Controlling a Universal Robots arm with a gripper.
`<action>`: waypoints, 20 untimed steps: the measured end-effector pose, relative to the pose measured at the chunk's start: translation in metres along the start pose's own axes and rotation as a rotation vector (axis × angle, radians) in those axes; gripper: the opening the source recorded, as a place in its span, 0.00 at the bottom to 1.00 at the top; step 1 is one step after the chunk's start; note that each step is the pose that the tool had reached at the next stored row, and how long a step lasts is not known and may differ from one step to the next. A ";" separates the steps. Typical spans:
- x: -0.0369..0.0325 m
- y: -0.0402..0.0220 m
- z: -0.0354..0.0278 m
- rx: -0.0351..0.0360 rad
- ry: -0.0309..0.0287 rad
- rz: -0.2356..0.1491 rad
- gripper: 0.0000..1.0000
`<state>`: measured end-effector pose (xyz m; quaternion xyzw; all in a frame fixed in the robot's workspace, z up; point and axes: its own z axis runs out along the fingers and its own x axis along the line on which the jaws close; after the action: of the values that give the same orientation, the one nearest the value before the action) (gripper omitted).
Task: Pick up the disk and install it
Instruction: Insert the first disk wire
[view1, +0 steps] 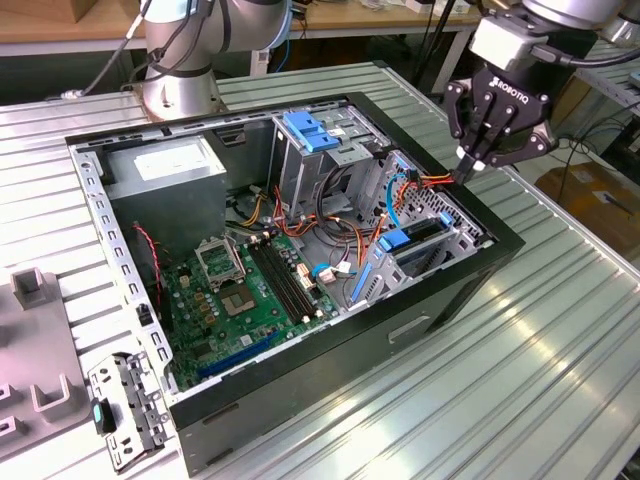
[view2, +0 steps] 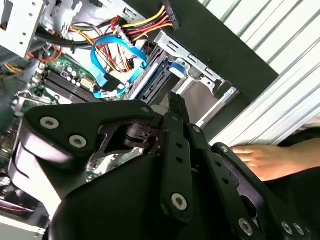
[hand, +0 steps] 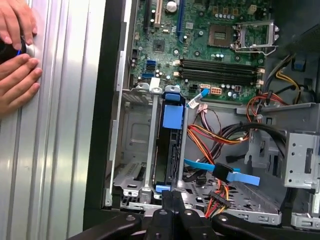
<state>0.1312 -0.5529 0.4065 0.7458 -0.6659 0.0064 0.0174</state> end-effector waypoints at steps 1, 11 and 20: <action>0.0000 0.0000 0.0003 0.0012 0.0005 -0.037 0.11; -0.0001 -0.0003 0.0011 0.0060 0.0031 -0.183 0.11; -0.0001 -0.0003 0.0011 0.0062 0.0032 -0.188 0.11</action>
<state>0.1315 -0.5528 0.4055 0.8050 -0.5929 0.0080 0.0167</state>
